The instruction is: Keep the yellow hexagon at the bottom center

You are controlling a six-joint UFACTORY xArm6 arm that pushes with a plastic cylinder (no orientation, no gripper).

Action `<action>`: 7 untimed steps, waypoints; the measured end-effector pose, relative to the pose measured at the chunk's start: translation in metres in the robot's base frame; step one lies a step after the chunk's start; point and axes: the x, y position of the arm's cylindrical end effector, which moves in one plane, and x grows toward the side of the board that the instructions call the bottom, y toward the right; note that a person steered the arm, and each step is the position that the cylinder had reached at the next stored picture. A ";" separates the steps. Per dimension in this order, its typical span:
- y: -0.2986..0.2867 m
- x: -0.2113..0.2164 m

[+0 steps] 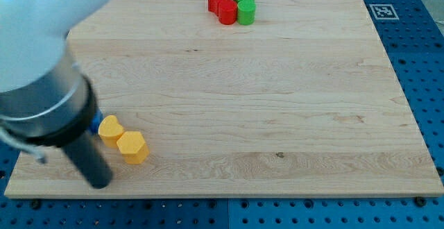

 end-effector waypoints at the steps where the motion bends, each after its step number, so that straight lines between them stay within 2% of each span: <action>1: -0.005 -0.008; 2: -0.005 -0.051; 3: -0.004 -0.052; 7: 0.101 -0.045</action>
